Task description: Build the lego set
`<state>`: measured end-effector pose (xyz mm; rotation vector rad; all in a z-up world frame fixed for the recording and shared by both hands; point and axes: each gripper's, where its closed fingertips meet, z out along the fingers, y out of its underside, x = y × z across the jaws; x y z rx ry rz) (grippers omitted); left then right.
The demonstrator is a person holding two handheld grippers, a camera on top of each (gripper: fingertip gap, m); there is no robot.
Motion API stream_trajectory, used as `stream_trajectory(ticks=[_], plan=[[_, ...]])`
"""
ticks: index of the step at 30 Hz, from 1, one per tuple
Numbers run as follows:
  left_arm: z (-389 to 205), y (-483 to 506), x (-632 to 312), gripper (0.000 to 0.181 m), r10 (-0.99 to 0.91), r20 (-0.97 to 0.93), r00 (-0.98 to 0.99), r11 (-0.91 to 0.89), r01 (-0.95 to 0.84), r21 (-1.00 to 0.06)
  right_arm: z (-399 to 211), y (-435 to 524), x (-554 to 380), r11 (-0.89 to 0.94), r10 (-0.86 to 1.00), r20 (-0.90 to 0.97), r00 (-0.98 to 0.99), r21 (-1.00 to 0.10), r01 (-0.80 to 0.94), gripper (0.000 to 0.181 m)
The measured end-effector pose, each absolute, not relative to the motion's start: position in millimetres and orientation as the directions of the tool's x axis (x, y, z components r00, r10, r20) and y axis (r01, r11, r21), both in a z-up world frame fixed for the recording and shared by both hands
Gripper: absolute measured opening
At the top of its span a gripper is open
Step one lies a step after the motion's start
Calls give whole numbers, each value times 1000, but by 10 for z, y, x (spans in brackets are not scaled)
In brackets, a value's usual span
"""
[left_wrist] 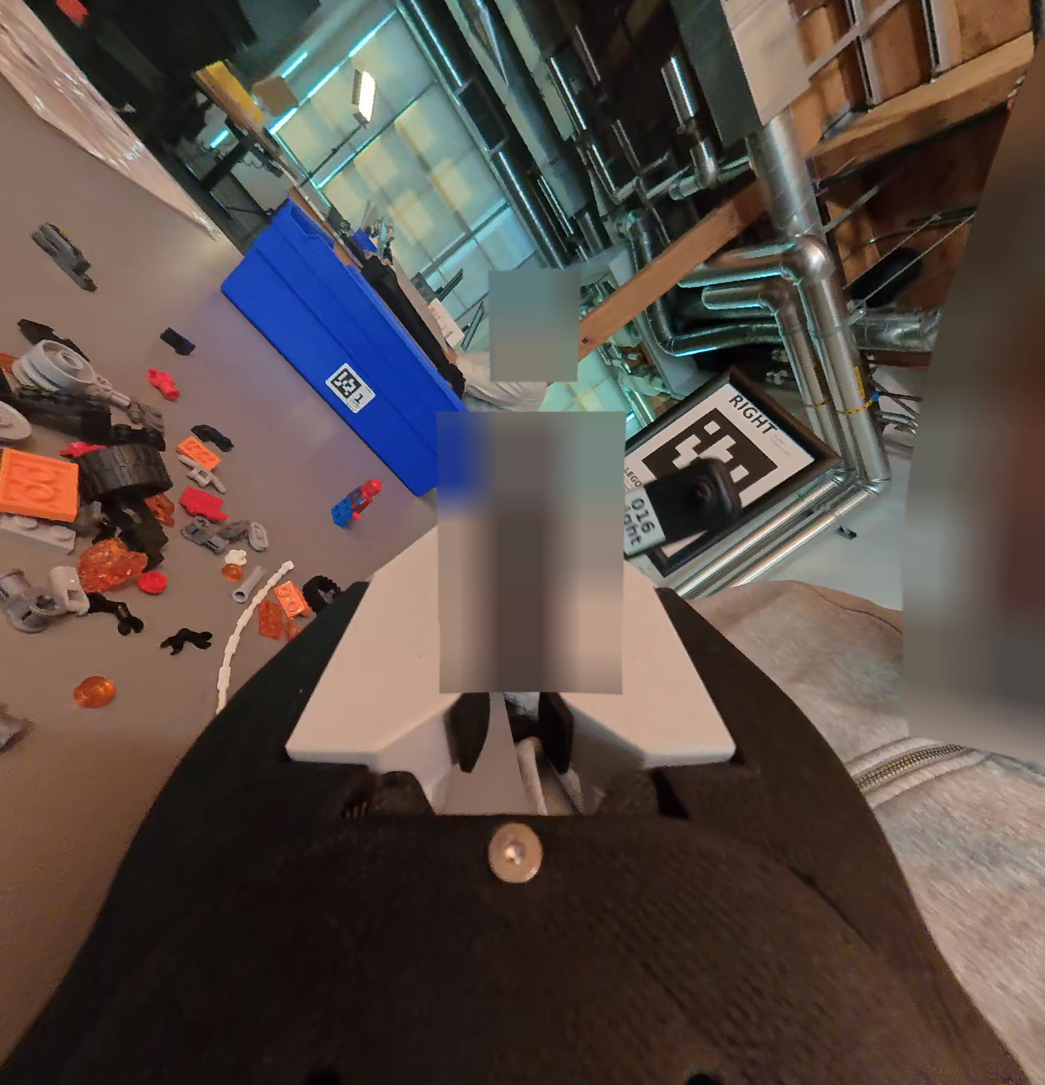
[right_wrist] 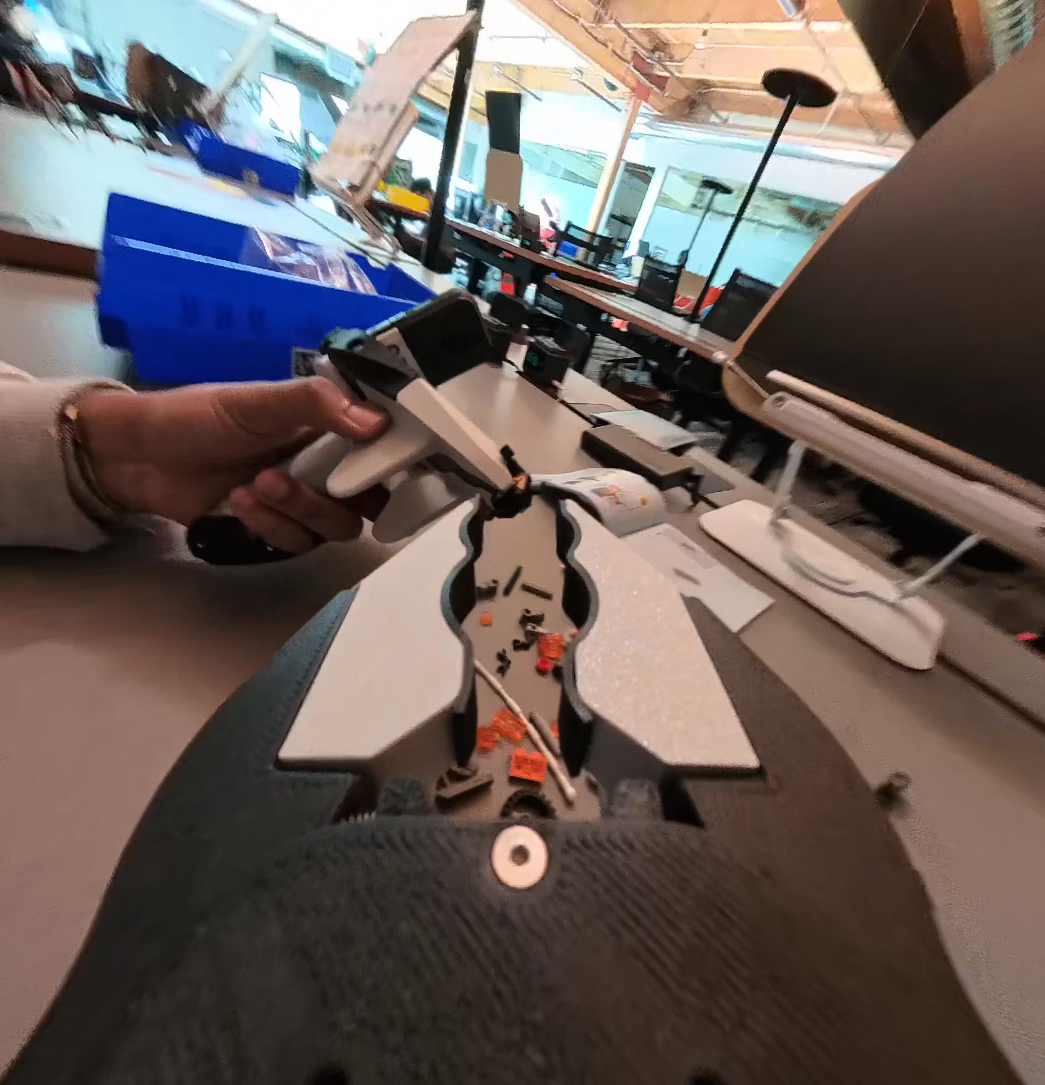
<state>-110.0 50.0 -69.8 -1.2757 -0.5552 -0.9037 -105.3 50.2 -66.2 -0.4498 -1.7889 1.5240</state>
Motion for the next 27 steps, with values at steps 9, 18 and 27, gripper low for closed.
stream_trajectory(ticks=[9,18,27], plan=[[-813,616,-937,5,-192,717,670,-74,719,-691,-719,581,-1059,-143,450,-285,-846,-959,246,26],[-839,653,-875,5,-164,648,744,-105,640,-761,-726,570,-999,-210,309,-437,-845,-898,387,0],[-768,625,-901,5,-205,686,698,-71,689,-722,-716,562,-974,-221,271,-460,-845,-884,411,0]])
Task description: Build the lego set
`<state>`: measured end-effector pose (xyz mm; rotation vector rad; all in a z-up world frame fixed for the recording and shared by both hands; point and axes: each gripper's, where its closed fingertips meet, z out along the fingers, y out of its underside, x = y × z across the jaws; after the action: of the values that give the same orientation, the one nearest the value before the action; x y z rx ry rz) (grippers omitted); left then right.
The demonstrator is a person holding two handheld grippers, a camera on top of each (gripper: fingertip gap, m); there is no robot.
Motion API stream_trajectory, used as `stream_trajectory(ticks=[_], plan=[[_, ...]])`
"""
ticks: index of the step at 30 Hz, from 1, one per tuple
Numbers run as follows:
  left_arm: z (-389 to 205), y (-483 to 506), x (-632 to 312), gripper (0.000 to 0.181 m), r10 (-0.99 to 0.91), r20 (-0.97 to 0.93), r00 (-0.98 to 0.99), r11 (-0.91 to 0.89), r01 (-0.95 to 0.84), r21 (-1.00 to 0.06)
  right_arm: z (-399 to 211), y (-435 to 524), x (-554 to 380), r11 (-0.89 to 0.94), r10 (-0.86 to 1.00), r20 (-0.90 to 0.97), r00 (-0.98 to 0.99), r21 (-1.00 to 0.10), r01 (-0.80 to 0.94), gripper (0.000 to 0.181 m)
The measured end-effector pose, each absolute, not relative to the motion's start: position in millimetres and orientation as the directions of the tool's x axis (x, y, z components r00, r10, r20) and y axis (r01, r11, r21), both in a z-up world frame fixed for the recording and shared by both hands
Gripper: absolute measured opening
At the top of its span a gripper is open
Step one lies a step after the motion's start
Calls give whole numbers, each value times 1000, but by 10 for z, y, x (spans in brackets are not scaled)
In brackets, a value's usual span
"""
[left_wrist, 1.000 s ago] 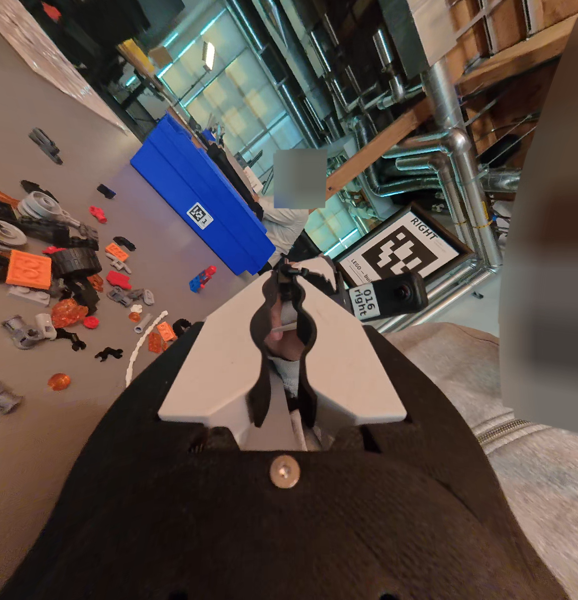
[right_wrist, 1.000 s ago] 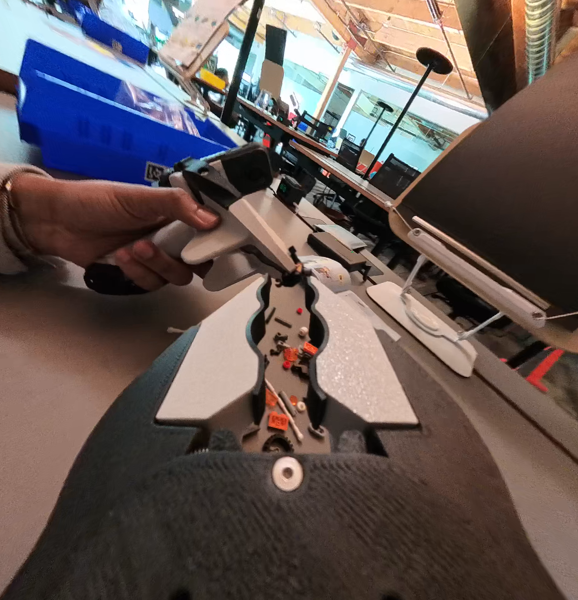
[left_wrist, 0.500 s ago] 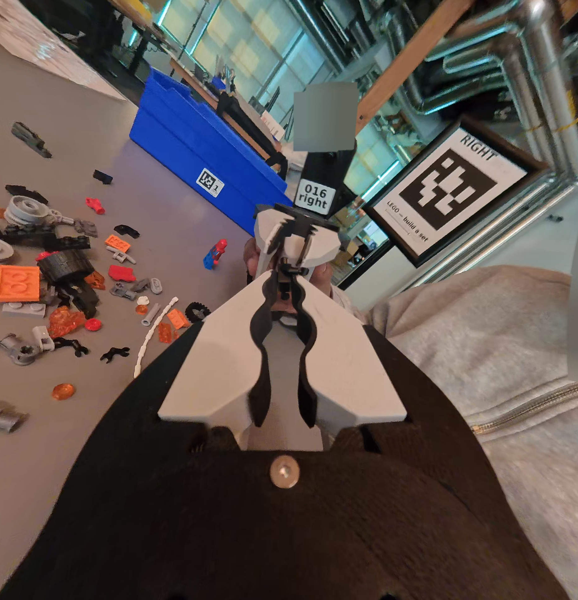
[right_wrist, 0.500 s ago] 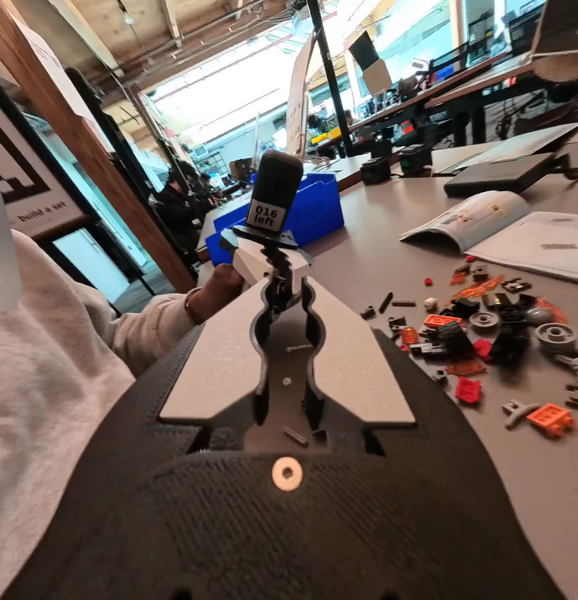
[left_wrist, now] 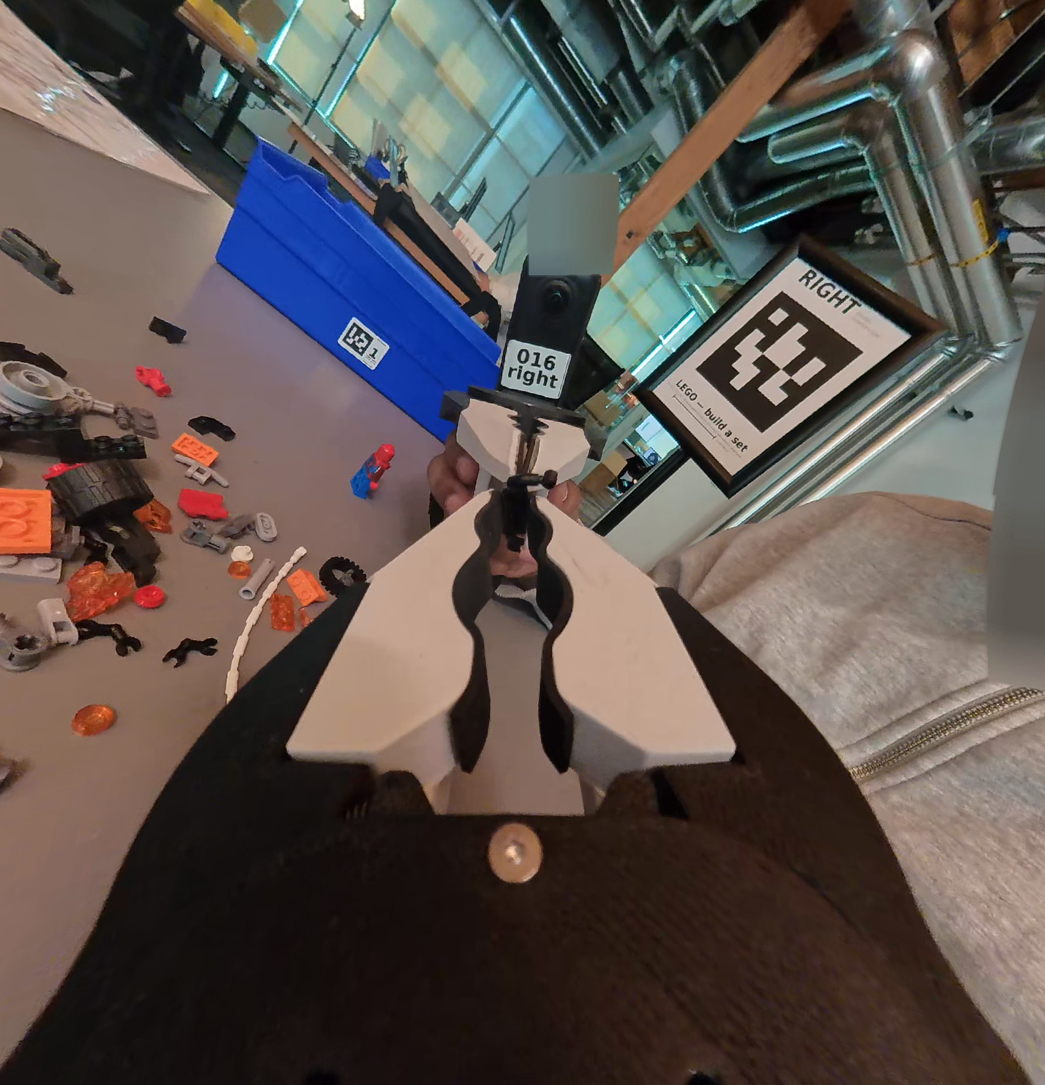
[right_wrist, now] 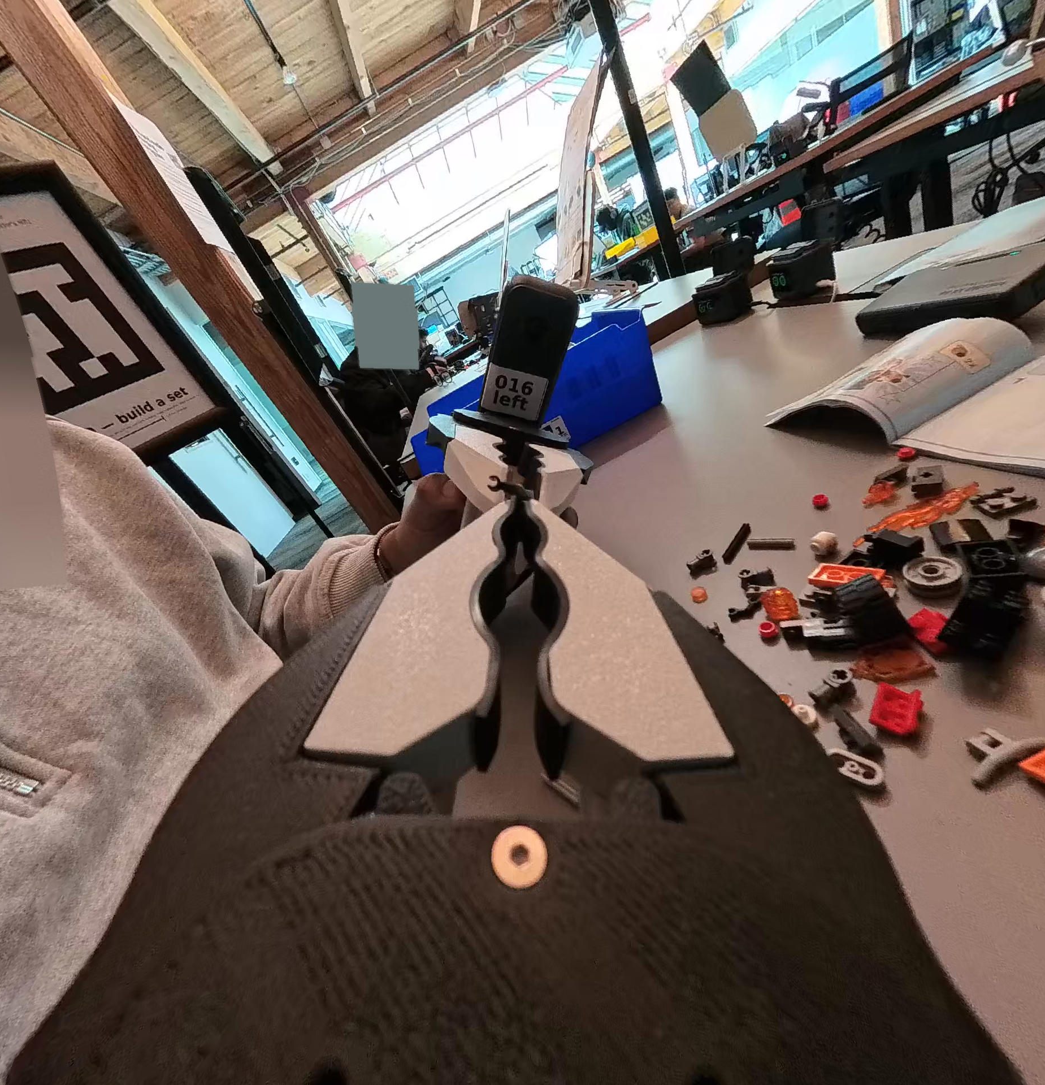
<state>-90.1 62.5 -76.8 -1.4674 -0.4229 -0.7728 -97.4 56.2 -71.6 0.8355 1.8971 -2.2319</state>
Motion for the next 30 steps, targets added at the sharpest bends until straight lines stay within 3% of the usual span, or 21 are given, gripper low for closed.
stream_trajectory(ticks=[7,17,30], plan=[[-694,546,-1012,5,-204,694,691,-4,708,-706,-699,635,-1039,-225,346,-414,-842,-908,354,6],[-319,-348,-1574,5,-56,646,761,460,594,-660,-921,569,-1155,16,556,-187,-810,-972,236,12],[-396,-606,-1759,5,-71,724,686,518,645,-561,-1039,405,-1706,234,613,-132,-779,-912,338,28]])
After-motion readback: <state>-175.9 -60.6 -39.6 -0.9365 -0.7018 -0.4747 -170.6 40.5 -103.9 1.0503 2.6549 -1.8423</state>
